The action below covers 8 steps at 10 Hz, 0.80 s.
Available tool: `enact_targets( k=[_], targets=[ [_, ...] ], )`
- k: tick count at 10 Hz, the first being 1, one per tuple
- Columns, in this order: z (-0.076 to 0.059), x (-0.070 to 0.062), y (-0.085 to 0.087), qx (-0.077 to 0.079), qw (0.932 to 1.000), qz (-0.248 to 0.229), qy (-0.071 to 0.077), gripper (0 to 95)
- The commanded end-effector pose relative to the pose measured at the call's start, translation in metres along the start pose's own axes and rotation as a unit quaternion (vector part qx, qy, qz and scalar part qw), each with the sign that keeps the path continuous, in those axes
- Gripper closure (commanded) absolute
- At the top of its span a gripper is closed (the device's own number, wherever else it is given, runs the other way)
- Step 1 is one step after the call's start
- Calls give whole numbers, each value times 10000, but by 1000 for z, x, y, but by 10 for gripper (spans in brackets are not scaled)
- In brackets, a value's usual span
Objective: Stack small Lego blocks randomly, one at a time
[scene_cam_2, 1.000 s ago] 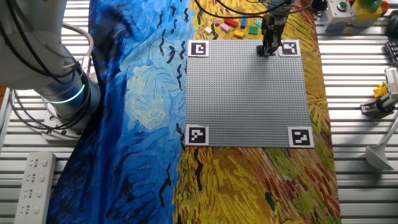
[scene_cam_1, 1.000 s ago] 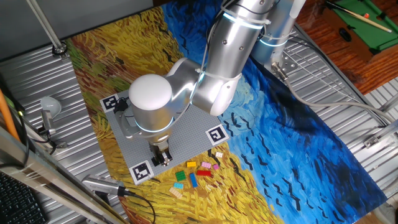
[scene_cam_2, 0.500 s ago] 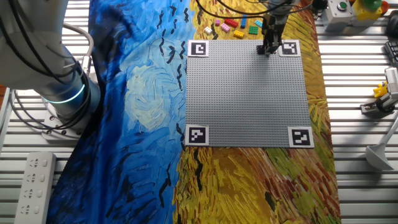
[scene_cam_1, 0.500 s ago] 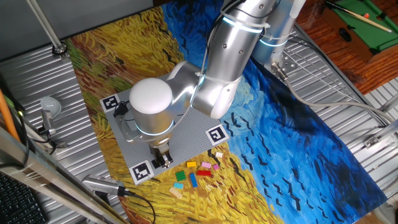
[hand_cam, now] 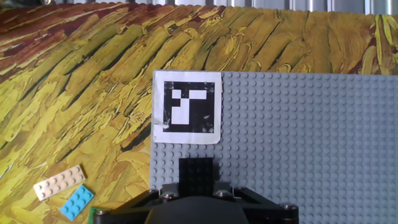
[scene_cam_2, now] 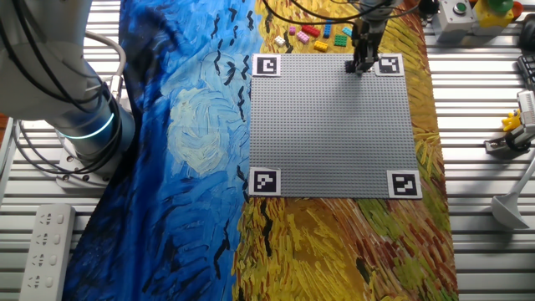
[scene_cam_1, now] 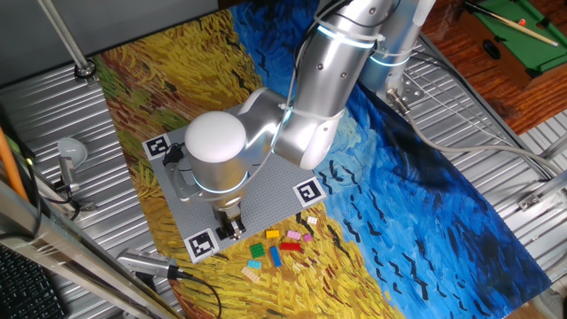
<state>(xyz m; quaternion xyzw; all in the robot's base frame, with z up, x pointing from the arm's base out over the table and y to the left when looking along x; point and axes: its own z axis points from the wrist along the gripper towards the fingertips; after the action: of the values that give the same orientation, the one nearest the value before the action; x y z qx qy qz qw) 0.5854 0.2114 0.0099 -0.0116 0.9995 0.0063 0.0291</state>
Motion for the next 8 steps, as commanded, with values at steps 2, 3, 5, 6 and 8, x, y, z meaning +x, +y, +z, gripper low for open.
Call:
enact_targets(
  k=[2,3,5,6,8],
  targets=[
    [0,0,0,-1,10000,44,-19,760],
    [0,0,0,-1,10000,41,-24,760],
    [0,0,0,-4,10000,14,-34,570],
    [0,0,0,-5,10000,1,-38,570],
    [0,0,0,-5,10000,-12,-47,570]
  ],
)
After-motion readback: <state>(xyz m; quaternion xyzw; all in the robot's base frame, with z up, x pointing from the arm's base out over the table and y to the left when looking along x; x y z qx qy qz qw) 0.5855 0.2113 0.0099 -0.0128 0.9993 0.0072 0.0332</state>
